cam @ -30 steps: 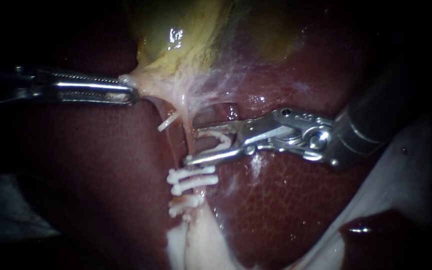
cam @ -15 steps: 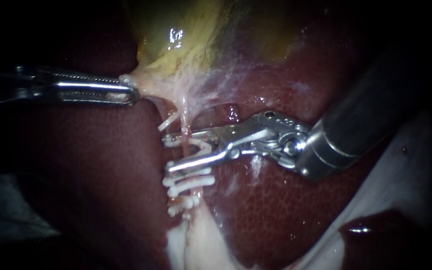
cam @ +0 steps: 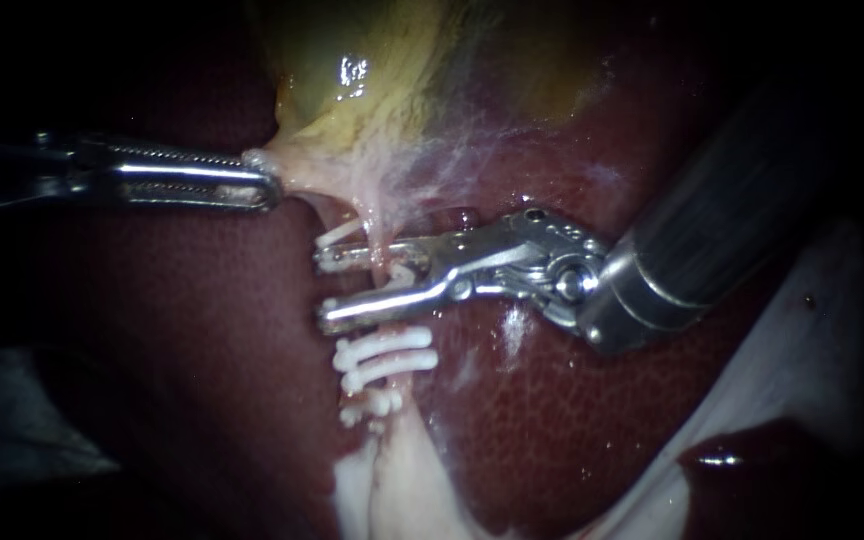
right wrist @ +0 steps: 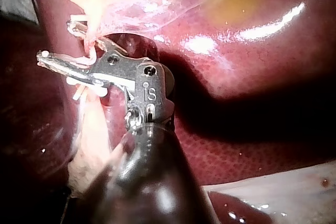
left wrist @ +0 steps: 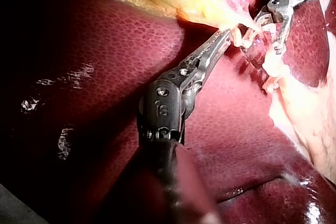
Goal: Clipping third clip right tube
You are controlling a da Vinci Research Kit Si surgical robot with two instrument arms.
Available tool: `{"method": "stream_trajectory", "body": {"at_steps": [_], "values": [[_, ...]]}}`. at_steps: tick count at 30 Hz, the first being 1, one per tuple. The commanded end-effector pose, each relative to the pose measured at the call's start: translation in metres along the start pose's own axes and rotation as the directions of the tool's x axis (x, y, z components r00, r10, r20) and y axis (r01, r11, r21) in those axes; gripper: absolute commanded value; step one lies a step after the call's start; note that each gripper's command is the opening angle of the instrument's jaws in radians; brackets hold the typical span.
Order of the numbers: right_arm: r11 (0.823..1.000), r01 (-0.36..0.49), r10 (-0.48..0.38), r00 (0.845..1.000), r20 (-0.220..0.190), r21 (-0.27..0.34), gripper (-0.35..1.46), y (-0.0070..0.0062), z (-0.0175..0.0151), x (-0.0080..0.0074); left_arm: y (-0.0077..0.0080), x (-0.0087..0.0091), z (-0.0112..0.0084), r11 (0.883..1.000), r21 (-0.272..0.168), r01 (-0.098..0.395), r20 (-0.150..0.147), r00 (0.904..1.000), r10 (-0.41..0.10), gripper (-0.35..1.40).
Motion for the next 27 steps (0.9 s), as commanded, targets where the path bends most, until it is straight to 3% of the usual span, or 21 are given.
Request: {"method": "stream_trajectory", "body": {"at_steps": [1, 8, 14, 19, 21, 27], "values": [[1.000, -0.003, 0.003, 1.000, 0.000, 0.001, 0.48, -0.0003, -0.0001, 0.0002, 0.0000, 0.0000, 0.0000, 1.000, 0.000, 0.000, 0.000, 1.0000, 0.000, -0.35], [1.000, -0.010, 0.010, 1.000, -0.001, 0.009, 0.42, -0.0018, -0.0004, 0.0013, 0.0000, 0.0000, -0.0001, 1.000, -0.001, 0.000, 0.000, 1.0000, 0.000, -0.35], [0.999, -0.040, 0.040, 0.999, -0.001, 0.011, 0.20, -0.0022, -0.0010, 0.0013, 0.0000, 0.0000, 0.0000, 1.000, -0.001, 0.000, 0.000, 1.0000, 0.000, -0.35], [0.997, -0.081, 0.081, 0.997, -0.001, 0.012, -0.12, -0.0024, -0.0013, 0.0012, -0.0001, 0.0000, 0.0000, 1.000, -0.001, 0.000, 0.000, 1.0000, 0.000, -0.35], [0.992, -0.123, 0.123, 0.992, -0.001, 0.012, -0.35, -0.0025, -0.0015, 0.0012, -0.0001, 0.0000, 0.0000, 1.000, -0.001, 0.000, 0.000, 1.0000, 0.000, -0.35], [0.990, -0.133, 0.134, 0.991, 0.021, -0.039, -0.35, -0.0028, -0.0019, 0.0010, -0.0001, 0.0000, 0.0000, 1.000, -0.001, 0.000, 0.000, 1.0000, 0.000, -0.35]]}}
